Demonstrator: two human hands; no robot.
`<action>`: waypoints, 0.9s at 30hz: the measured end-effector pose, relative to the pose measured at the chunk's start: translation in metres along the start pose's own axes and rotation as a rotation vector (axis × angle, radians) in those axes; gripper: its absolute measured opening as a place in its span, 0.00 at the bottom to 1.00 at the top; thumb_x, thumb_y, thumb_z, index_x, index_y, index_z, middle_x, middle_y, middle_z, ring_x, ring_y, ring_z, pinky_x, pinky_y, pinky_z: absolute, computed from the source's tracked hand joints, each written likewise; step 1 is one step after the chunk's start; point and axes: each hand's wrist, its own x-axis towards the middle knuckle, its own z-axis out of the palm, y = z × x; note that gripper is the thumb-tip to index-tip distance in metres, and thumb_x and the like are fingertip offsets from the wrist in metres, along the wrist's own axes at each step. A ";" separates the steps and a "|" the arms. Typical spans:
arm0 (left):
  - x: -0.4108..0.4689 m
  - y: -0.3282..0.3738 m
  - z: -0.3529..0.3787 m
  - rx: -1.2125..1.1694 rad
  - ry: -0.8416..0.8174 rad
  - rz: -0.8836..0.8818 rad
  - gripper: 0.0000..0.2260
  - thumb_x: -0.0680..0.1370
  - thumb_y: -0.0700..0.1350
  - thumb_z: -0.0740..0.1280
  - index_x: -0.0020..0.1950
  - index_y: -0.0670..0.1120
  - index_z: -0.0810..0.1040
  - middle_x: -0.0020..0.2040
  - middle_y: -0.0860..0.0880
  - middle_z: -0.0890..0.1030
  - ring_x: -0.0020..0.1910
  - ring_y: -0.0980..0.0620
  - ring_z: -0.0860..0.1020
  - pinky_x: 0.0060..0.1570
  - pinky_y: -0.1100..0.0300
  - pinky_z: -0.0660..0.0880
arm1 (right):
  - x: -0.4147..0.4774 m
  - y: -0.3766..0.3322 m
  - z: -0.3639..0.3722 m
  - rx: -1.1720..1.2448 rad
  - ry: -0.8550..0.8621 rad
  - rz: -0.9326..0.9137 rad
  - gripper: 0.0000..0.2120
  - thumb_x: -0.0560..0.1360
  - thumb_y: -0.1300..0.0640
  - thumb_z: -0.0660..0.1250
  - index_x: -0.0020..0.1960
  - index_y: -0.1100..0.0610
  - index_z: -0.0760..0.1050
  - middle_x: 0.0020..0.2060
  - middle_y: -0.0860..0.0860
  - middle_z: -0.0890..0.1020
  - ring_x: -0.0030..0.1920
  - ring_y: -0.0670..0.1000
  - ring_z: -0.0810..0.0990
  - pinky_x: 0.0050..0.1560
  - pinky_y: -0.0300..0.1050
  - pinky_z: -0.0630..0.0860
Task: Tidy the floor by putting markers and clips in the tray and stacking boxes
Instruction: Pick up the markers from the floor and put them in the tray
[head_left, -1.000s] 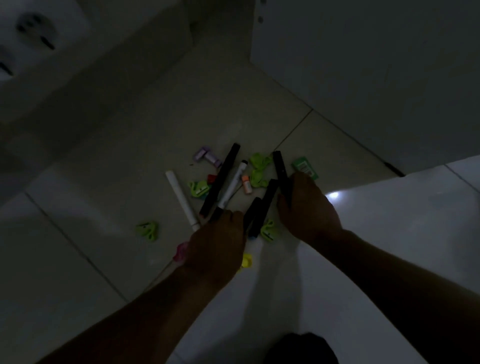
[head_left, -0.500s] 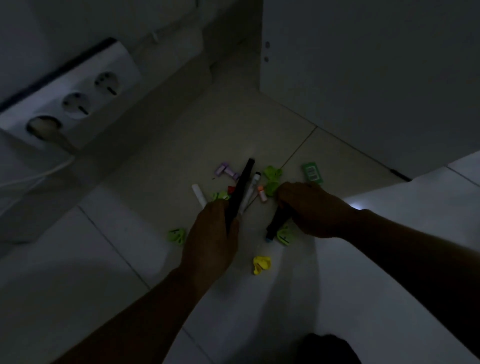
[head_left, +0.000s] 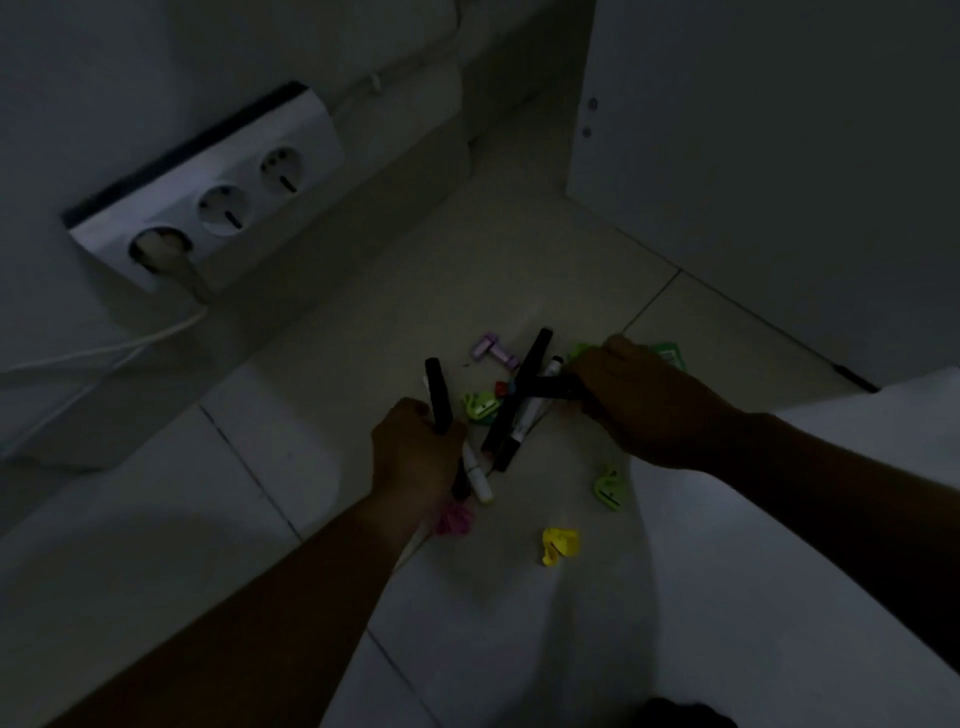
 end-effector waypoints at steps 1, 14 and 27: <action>0.002 0.000 0.000 0.030 -0.015 -0.028 0.16 0.75 0.46 0.70 0.58 0.38 0.75 0.52 0.42 0.81 0.41 0.56 0.73 0.30 0.73 0.65 | 0.008 -0.003 -0.003 -0.014 -0.003 -0.010 0.12 0.76 0.56 0.53 0.54 0.59 0.72 0.47 0.57 0.79 0.46 0.55 0.73 0.40 0.51 0.75; 0.015 0.002 0.006 0.072 -0.112 -0.159 0.20 0.71 0.46 0.74 0.57 0.36 0.77 0.56 0.39 0.80 0.52 0.44 0.80 0.40 0.60 0.74 | 0.043 -0.004 0.011 -0.159 -0.146 -0.188 0.21 0.67 0.70 0.67 0.59 0.60 0.75 0.51 0.60 0.81 0.48 0.62 0.79 0.48 0.54 0.68; -0.024 0.048 0.020 -0.070 -0.084 0.235 0.04 0.76 0.38 0.66 0.42 0.40 0.79 0.39 0.45 0.77 0.33 0.54 0.74 0.34 0.62 0.69 | 0.010 0.013 -0.013 0.183 0.260 0.358 0.16 0.80 0.61 0.60 0.66 0.62 0.68 0.49 0.58 0.76 0.41 0.58 0.76 0.36 0.49 0.73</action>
